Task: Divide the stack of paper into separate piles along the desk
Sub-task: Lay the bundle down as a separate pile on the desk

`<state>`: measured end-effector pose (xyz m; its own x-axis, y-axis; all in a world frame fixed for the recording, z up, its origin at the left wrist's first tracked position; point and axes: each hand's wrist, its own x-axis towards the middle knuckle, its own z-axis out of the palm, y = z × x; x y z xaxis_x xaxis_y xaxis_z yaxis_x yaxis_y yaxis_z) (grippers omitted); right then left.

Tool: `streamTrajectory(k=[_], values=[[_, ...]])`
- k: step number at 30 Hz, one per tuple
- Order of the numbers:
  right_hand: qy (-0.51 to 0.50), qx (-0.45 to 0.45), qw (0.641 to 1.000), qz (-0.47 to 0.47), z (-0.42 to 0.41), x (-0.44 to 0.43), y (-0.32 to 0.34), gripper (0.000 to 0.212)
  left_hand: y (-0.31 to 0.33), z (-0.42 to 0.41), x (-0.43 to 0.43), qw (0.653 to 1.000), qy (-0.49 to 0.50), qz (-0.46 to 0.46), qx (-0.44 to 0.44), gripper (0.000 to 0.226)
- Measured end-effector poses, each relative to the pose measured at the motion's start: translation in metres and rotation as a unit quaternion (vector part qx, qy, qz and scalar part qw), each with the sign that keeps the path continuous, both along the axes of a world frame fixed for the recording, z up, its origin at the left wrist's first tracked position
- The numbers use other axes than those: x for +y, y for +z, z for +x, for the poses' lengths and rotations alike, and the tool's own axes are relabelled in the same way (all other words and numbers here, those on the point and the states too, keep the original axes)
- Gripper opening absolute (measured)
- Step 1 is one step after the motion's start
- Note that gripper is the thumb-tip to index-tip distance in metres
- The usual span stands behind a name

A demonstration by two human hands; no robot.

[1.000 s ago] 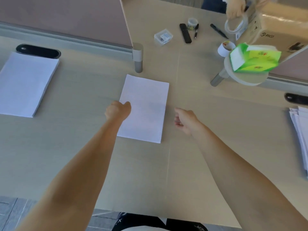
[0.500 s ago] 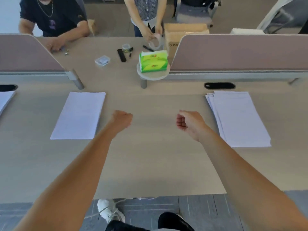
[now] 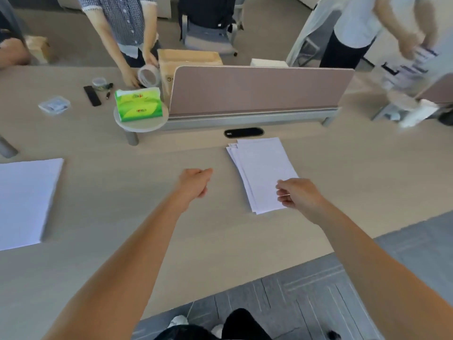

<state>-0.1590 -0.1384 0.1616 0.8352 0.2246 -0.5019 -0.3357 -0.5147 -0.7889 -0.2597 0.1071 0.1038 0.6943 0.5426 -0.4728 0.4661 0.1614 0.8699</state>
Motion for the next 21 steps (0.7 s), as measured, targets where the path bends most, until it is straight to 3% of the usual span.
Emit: streamTrajectory(k=[4,8,13,15,18,21], values=[[-0.028,-0.007,1.000,-0.006,0.034,-0.036,0.000,0.013,-0.007,0.031,-0.035,0.996,-0.012,-0.080,0.022,0.022],[-0.027,-0.007,0.999,-0.016,0.090,-0.060,-0.020,0.013,-0.018,0.071,-0.054,0.994,-0.011,-0.093,0.056,0.023],[0.131,-0.095,0.975,-0.150,0.178,-0.068,-0.065,0.025,-0.042,0.134,-0.068,0.987,0.065,-0.109,0.097,0.023],[0.174,-0.094,0.965,-0.172,0.209,-0.068,-0.081,0.027,-0.053,0.160,-0.074,0.983,0.087,-0.115,0.115,0.033],[0.193,-0.077,0.961,-0.183,0.250,-0.060,-0.106,0.030,-0.070,0.189,-0.081,0.972,0.119,-0.094,0.178,0.076],[0.210,-0.040,0.955,-0.205,0.276,-0.051,-0.132,0.026,-0.083,0.206,-0.088,0.966,0.136,-0.099,0.194,0.064]])
